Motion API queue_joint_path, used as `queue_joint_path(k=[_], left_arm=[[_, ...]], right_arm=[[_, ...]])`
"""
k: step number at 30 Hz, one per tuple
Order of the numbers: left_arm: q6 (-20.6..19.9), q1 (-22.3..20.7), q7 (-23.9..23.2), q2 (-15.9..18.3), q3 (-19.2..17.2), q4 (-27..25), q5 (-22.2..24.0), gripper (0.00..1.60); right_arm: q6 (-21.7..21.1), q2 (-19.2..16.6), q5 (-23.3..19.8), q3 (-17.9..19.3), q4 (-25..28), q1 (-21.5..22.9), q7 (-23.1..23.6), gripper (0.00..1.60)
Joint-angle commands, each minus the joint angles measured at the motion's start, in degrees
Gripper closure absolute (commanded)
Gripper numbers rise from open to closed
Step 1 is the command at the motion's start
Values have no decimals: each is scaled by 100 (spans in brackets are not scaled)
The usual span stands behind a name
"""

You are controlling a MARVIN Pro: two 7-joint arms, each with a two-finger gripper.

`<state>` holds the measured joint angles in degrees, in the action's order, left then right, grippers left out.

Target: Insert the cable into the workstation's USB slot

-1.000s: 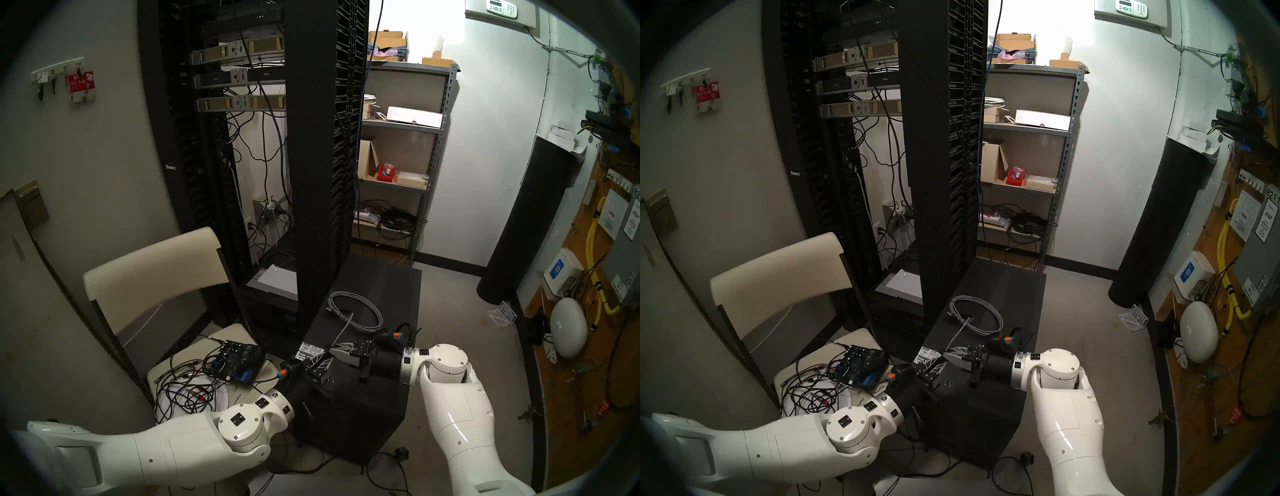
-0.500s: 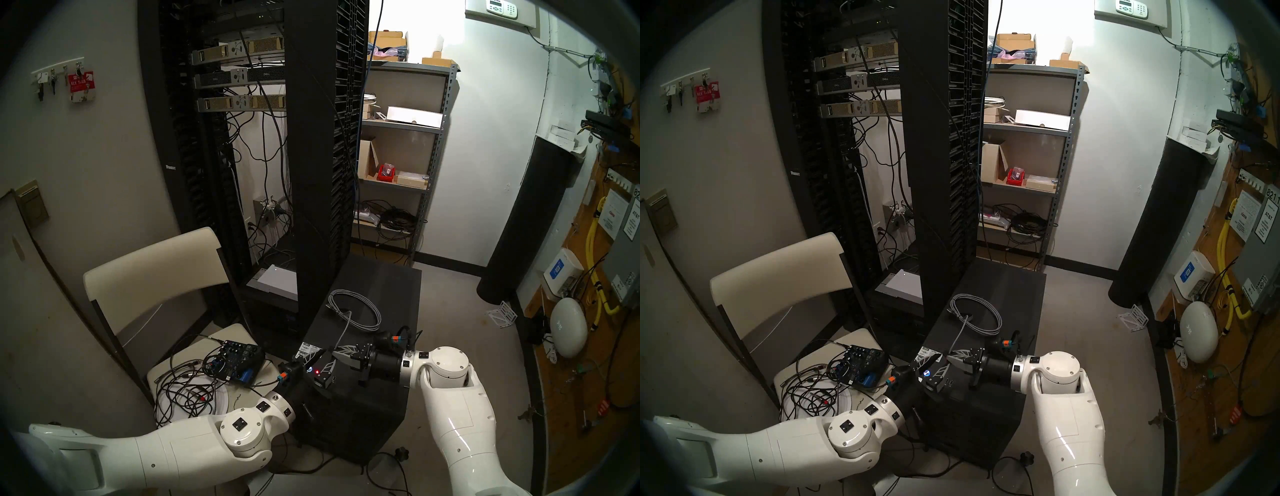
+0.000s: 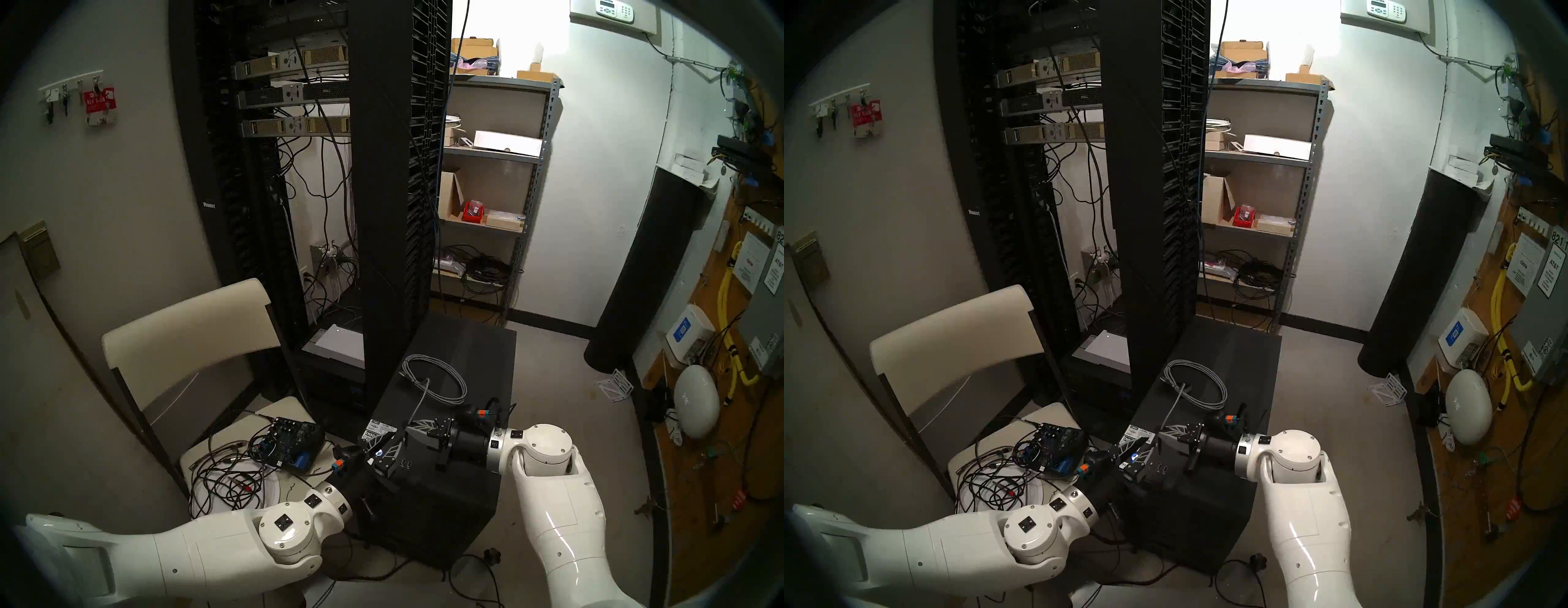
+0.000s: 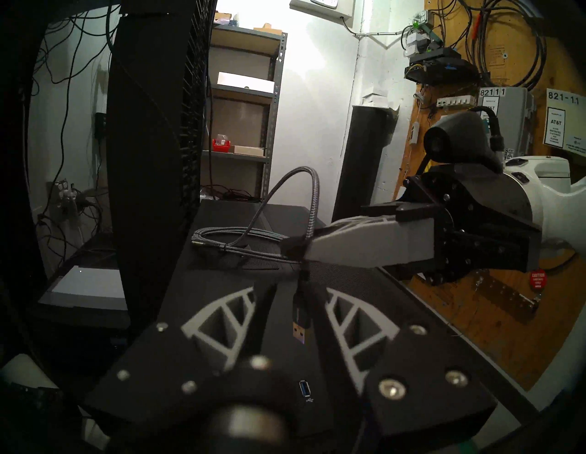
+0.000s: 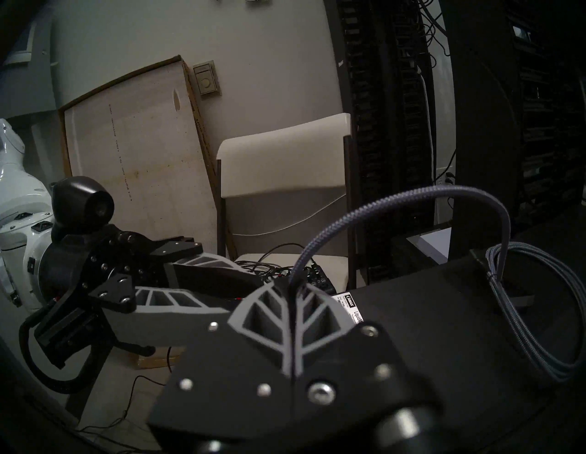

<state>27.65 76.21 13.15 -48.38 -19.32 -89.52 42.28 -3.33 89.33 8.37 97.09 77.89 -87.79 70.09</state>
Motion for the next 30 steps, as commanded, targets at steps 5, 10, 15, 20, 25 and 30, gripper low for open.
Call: queue_joint_path(k=[5, 10, 15, 20, 25, 30], left_arm=[[-96, 72, 80, 97, 3, -352, 21, 70], [-117, 101, 280, -12, -10, -338, -83, 65], [-94, 74, 545, -243, -25, -124, -283, 61], [-127, 42, 618, -294, -26, -111, -310, 64], [-161, 17, 641, -328, 2, -96, -355, 76], [-218, 10, 665, -333, 43, -88, -414, 87]], right_arm=[[40, 87, -9, -57, 112, 30, -45, 160], [39, 91, -48, -60, 114, 35, -12, 160], [28, 89, -77, -52, 156, 2, 25, 160], [15, 92, -85, -42, 200, -30, 68, 160], [24, 106, -84, -35, 235, -63, 93, 160], [23, 131, -95, -22, 291, -109, 115, 160]])
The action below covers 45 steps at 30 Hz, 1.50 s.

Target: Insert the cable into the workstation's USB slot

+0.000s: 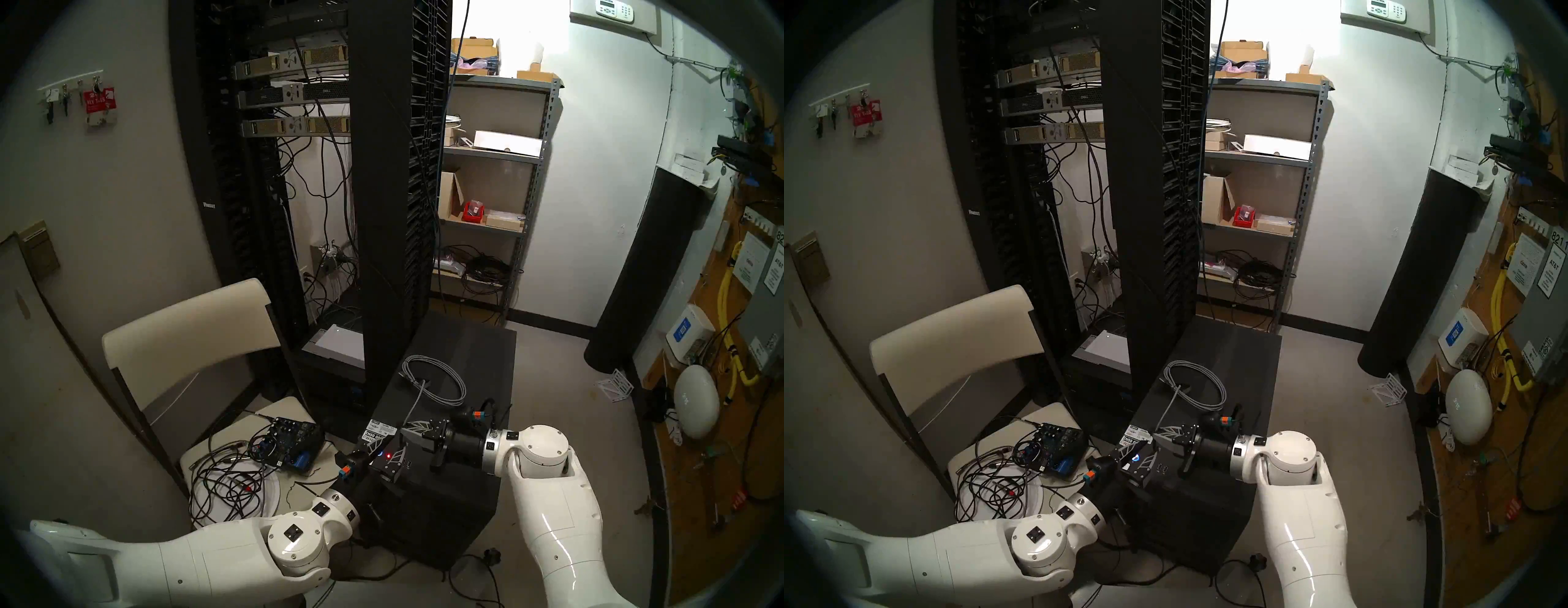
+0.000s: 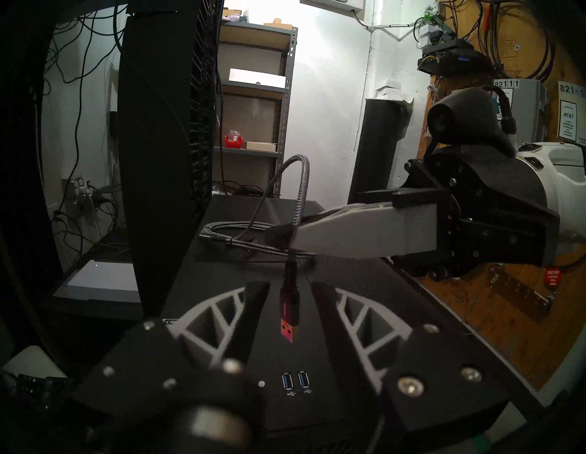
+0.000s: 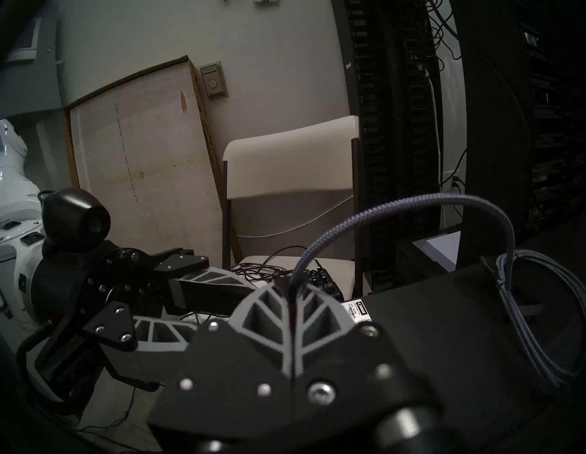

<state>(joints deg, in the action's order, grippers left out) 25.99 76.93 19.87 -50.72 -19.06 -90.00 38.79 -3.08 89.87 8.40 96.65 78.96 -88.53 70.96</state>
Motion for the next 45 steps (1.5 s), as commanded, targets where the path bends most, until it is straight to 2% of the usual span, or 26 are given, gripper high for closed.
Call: queue_joint_path(k=[1, 2, 4, 10, 14, 18, 32, 35, 38, 45], left_arm=[[-53, -56, 11, -99, 20, -39, -72, 105], [-70, -62, -2, -88, 32, -31, -76, 109], [-114, -66, -4, -70, 46, -19, -77, 126], [-196, -43, 41, -38, 56, -16, -66, 130], [-184, -24, 78, -38, 47, -4, -102, 119], [-195, -8, 60, 4, 23, -79, -23, 93], [-247, 37, 85, 244, 32, -439, 93, 88], [-261, 44, 87, 301, 33, -523, 140, 77], [-259, 43, 101, 319, 38, -549, 154, 78], [-267, 14, 127, 307, 48, -583, 155, 64]], right_arm=[[-2, 79, -96, 24, 190, -41, 28, 160], [7, 88, -101, 32, 201, -53, 23, 160], [14, 94, -98, 37, 218, -69, 23, 160], [-7, 116, -104, 32, 372, -158, 68, 160], [-20, 132, -88, 18, 440, -191, 74, 160], [-45, 147, -58, 13, 465, -204, 41, 160], [-80, 182, 61, 19, 449, -209, -105, 160], [-63, 172, 54, 23, 405, -192, -118, 160], [-50, 173, 45, 20, 393, -188, -129, 160], [-72, 198, 23, -5, 459, -226, -125, 160]])
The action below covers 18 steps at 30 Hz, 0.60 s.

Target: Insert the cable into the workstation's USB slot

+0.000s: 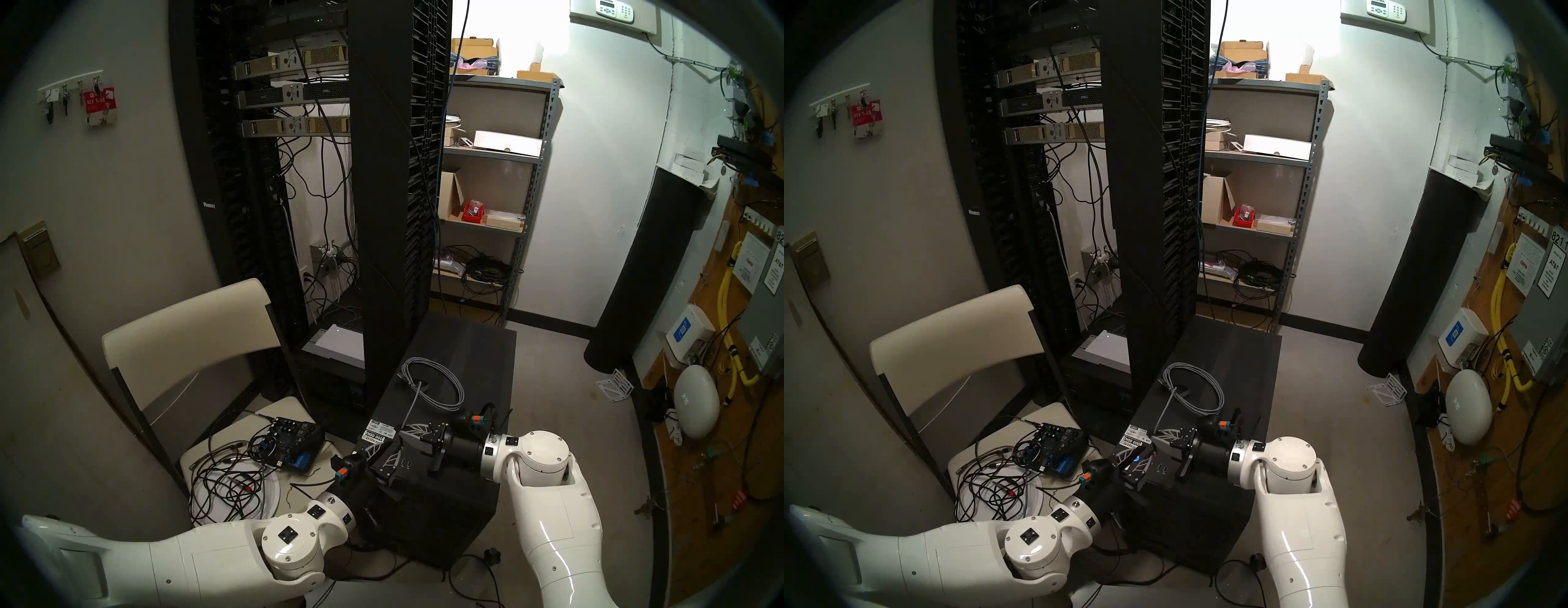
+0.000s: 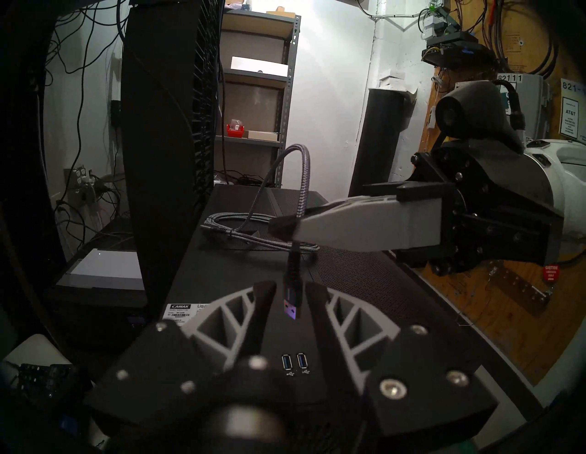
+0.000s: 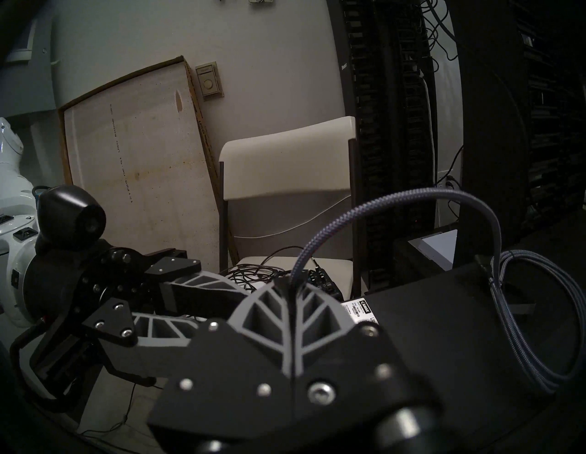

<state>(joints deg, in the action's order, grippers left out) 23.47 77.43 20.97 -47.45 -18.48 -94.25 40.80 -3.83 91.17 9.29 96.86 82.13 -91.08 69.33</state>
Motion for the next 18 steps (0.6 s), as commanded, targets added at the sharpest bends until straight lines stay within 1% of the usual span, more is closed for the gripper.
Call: queue_joint_path(k=[1, 7, 11, 13, 15, 16, 18], left_arm=[[-23, -41, 25, -32, -9, -153, -47, 63], [-40, -64, 30, -119, 15, -111, -55, 58], [-33, -58, 86, -157, 23, -109, -115, 60], [-44, -69, 93, -191, 28, -69, -130, 68], [-35, -86, 100, -232, 38, 3, -179, 80], [-35, -87, 109, -244, 38, 20, -182, 83], [-30, -89, 168, -268, 38, 47, -233, 84]], right_arm=[[6, 70, -67, -32, 149, 23, 45, 160], [4, 67, -58, -50, 145, 23, 43, 160], [3, 68, -67, -59, 151, 15, 82, 160], [-1, 69, -68, -60, 162, 10, 98, 160], [-5, 72, -66, -58, 173, 3, 108, 160], [-5, 74, -63, -57, 179, -3, 110, 160], [-3, 79, -62, -52, 184, -13, 114, 160]])
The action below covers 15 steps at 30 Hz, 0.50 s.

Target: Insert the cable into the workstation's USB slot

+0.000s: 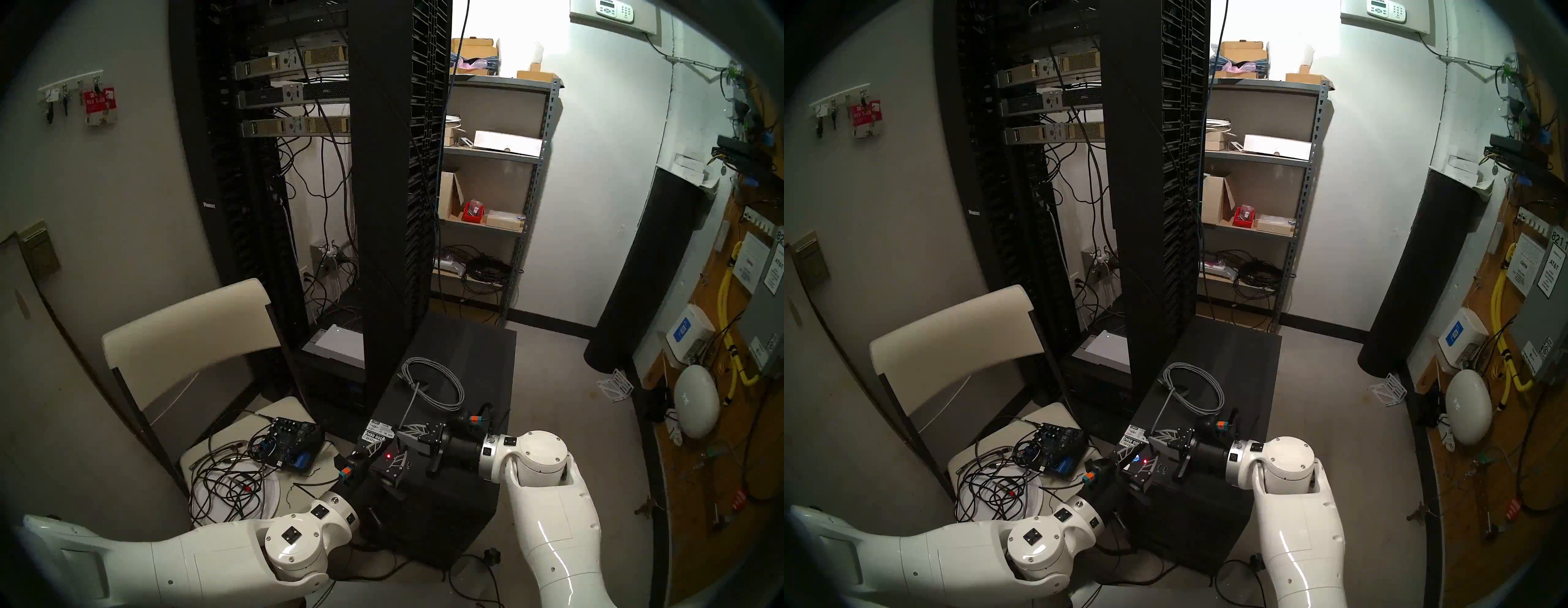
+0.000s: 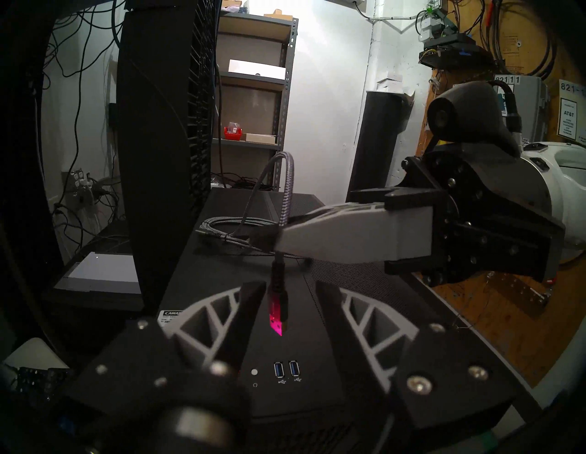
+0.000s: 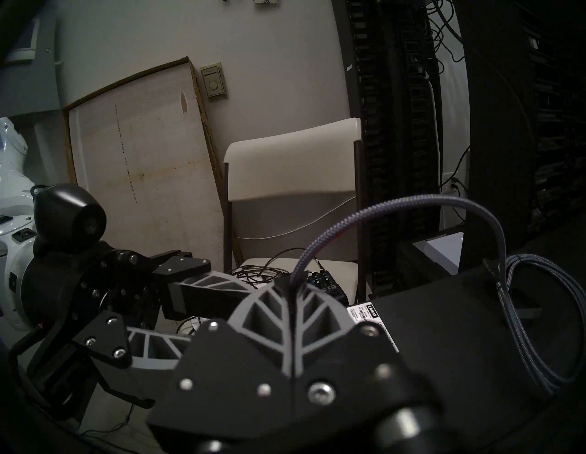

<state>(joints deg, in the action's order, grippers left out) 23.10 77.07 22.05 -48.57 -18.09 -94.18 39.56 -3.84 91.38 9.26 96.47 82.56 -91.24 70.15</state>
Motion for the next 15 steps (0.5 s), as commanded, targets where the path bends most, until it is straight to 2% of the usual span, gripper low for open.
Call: queue_joint_path(k=[1, 2, 5, 15], left_arm=[[-2, -59, 97, -163, 1, 46, -152, 87], [-4, -65, 97, -170, 0, 61, -151, 92], [-70, -88, 136, -184, 9, 113, -180, 93], [-55, -77, 283, -269, -4, 202, -272, 78]], right_arm=[[2, 58, -62, -12, 142, -1, 36, 160], [6, 60, -64, -9, 143, -4, 39, 160], [41, 55, -87, -2, 134, -5, 71, 160], [4, 58, -96, 4, 238, -59, 164, 160]])
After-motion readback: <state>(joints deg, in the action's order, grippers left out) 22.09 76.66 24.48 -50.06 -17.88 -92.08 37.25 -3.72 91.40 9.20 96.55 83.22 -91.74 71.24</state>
